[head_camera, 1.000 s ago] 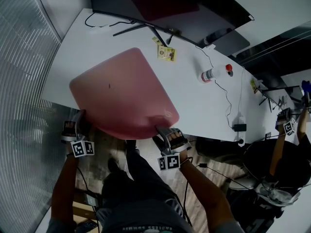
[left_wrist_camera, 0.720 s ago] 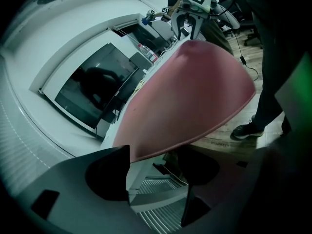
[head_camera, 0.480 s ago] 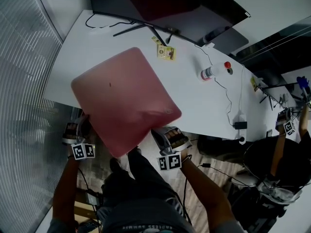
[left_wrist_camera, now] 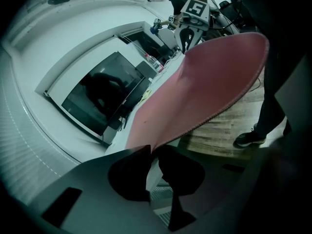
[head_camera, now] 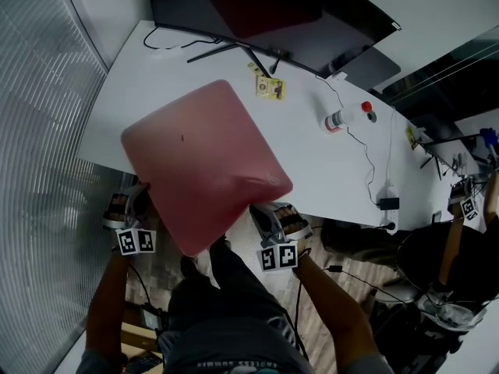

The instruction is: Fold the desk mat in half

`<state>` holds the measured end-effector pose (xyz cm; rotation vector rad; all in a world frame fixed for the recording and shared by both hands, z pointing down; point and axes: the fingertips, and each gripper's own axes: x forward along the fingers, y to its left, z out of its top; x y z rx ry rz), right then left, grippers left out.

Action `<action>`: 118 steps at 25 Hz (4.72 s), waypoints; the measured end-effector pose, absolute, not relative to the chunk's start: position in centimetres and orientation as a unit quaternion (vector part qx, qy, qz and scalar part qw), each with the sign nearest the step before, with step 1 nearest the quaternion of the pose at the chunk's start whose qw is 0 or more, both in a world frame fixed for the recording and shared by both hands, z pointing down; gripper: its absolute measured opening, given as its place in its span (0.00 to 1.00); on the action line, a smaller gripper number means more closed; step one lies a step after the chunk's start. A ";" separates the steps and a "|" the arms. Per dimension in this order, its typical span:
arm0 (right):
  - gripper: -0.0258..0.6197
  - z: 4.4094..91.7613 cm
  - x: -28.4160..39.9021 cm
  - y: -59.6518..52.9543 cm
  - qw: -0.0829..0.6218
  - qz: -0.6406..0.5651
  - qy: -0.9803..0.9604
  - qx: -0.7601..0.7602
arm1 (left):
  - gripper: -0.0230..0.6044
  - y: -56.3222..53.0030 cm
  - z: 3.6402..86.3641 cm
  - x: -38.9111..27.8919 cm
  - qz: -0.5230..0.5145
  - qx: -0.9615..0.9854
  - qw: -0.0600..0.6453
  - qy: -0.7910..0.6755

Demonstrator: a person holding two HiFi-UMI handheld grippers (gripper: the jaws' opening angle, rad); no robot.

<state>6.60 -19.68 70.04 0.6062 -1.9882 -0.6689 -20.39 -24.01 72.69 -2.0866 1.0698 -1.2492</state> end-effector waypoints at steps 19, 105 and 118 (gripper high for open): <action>0.11 67.2 7.7 -24.2 0.419 -0.220 -0.824 0.311 | 0.11 -27.4 67.6 -19.6 -0.446 -0.768 0.218 0.404; 0.08 71.2 12.1 -39.7 0.496 -0.045 -0.779 0.380 | 0.07 -40.8 67.3 -14.4 -0.415 -0.773 0.209 0.431; 0.08 58.2 7.5 -36.7 0.411 -0.074 -0.813 0.406 | 0.07 -35.1 55.2 -21.9 -0.354 -0.775 0.194 0.486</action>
